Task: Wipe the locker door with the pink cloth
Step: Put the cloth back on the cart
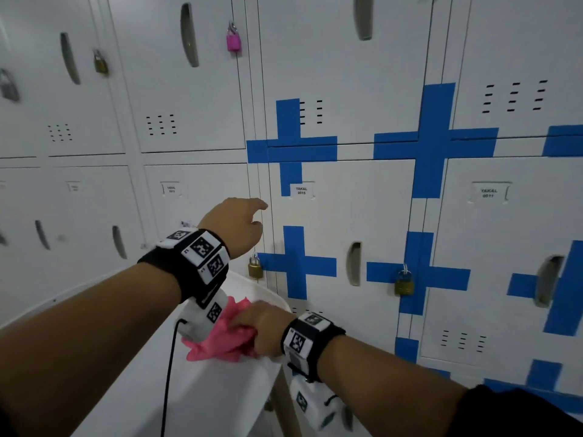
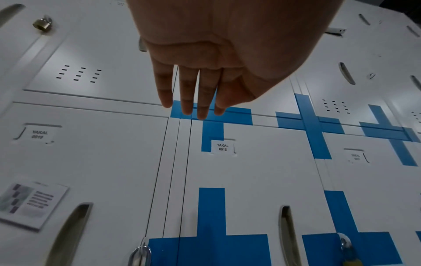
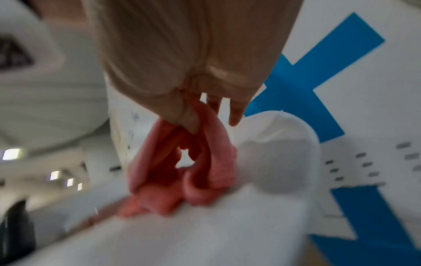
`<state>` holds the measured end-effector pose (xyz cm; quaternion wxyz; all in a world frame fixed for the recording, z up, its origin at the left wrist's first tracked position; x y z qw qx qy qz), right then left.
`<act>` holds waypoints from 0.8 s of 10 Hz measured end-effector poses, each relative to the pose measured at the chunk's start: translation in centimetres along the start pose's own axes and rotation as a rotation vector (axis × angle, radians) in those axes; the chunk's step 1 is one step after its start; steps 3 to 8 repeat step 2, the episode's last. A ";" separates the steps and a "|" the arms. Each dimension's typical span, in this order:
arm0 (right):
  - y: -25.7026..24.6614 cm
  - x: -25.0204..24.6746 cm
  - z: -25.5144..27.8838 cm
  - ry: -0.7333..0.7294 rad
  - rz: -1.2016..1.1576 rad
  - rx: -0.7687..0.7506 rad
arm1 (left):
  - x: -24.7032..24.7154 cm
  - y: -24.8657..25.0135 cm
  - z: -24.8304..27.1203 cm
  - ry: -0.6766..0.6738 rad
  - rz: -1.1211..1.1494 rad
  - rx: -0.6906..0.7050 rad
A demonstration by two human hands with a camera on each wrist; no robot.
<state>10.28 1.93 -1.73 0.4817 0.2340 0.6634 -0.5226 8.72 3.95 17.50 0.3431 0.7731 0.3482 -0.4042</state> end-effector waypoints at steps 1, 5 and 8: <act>0.5 1.0 0.6 -0.030 0.116 -0.034 | 0.6 0.4 -0.2 -0.003 0.026 -0.004; 0.0 -1.7 1.7 0.028 0.086 -0.081 | 0.8 1.5 -0.7 0.016 0.044 0.014; 0.0 -1.7 1.7 0.028 0.086 -0.081 | 0.8 1.5 -0.7 0.016 0.044 0.014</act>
Point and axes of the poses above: each hand's wrist, its own z-axis away from the middle knuckle, its own x-axis out of the palm, y = z × x, the point moved 10 cm from there along -z, towards the middle knuckle, and after that the axes turned 4 degrees about -x, right-handed, at the moved point
